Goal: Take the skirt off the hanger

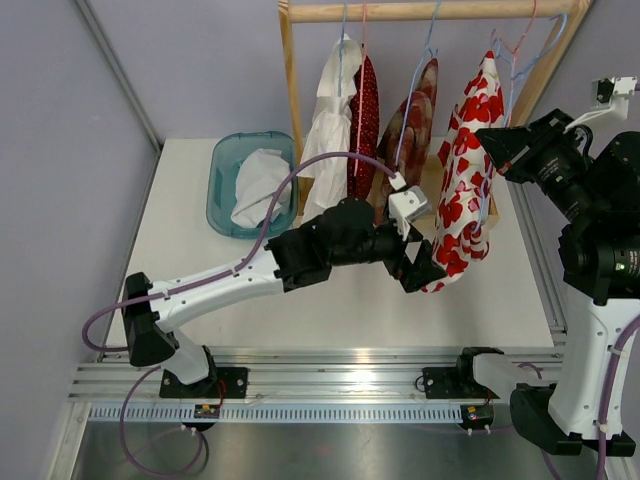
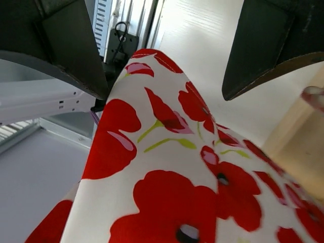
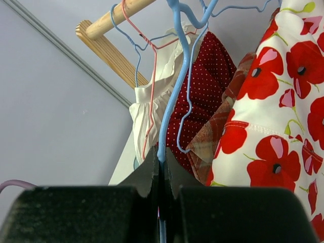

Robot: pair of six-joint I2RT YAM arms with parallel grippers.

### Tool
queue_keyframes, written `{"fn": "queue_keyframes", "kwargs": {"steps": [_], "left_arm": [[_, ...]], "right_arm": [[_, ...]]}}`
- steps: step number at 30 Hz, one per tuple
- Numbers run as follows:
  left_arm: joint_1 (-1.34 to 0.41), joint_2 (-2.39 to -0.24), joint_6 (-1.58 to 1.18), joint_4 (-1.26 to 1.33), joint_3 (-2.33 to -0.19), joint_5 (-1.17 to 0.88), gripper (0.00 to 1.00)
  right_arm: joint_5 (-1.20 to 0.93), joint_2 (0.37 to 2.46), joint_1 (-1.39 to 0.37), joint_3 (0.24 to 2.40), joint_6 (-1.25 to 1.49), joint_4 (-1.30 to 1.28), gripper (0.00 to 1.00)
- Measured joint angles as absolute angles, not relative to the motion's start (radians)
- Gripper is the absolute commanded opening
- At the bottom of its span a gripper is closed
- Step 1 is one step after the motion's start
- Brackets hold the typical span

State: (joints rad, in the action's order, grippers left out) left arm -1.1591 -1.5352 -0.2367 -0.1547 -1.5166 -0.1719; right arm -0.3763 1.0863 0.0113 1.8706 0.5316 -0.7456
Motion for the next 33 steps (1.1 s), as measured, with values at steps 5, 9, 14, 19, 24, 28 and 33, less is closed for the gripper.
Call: {"fn": "queue_keyframes", "kwargs": {"steps": [5,9,14,19,24,28,33], "left_arm": [[-1.19,-1.585,-0.243,-0.14,-1.558,-0.196,0.75],[-1.19,-1.589,-0.252,-0.106,-1.586,-0.199,0.0],[-1.192,-1.586,-0.259,-0.093,-1.575,-0.187,0.0],[-1.207,-1.498,-0.288,-0.014,-1.331,-0.165,0.0],[-1.273,-1.363,-0.372,0.101,-0.981,-0.118,0.0],[-1.381,-1.274,-0.464,0.11,-0.729,-0.07,0.0],[-1.483,-1.166,-0.553,-0.022,-0.59,0.031,0.0]], "right_arm": [[-0.406,1.069,0.011,1.855,0.557,-0.769,0.0],[-0.417,1.053,0.011,1.839,0.575,-0.777,0.0],[-0.43,1.049,0.011,1.84,0.583,-0.784,0.0],[-0.43,1.103,0.011,1.899,0.577,-0.815,0.0],[-0.43,1.196,0.011,1.993,0.568,-0.857,0.0],[-0.419,1.251,0.012,2.048,0.562,-0.83,0.0],[-0.411,1.246,0.011,2.027,0.558,-0.779,0.0]]}}
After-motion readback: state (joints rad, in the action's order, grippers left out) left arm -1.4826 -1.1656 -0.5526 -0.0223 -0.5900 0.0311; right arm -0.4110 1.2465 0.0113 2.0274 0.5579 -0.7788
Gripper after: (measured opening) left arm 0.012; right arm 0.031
